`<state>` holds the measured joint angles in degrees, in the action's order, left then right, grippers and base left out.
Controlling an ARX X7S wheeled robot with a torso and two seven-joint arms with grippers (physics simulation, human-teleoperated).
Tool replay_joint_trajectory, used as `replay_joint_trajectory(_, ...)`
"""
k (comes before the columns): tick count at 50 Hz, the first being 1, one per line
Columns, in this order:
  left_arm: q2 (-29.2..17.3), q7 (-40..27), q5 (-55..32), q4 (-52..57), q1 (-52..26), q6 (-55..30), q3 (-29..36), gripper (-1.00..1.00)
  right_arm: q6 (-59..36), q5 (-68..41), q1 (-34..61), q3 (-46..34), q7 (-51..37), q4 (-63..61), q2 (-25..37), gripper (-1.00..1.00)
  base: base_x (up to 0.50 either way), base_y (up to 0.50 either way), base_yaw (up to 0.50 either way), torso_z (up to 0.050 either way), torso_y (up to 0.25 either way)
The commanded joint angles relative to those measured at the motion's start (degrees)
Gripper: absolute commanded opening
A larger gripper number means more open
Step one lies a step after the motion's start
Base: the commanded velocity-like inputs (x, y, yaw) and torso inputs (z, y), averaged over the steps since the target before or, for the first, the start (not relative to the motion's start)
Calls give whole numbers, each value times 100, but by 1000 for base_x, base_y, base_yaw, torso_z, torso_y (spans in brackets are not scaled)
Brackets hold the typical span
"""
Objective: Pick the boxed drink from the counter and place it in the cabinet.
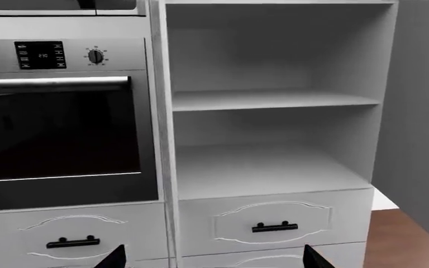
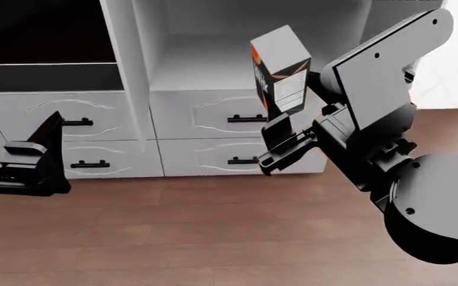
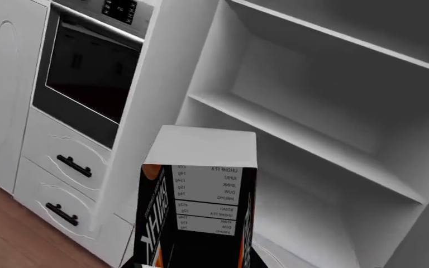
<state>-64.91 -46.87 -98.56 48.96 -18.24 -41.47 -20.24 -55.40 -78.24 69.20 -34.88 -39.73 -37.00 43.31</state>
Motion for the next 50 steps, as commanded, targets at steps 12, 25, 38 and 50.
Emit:
replay_joint_trajectory(12,7,-20,-11,-2,-82,-6,73,100,164,137,-91,201,-13,-20,107,-100,32,-1,149,0,1)
replay_joint_trajectory(25,35,-14,24,-21,-147,-11,154,100,170,113,-44,213,18,19,133,-100,292,-354,0,0,1)
replay_joint_trajectory(38,38,-4,23,-33,-115,-27,102,100,219,130,-60,242,-1,-12,177,-100,370,-317,0,1,2)
replay_joint_trajectory(50,83,36,75,-58,-121,-34,124,100,185,42,6,255,-114,-45,182,-100,498,-28,0,0,2)
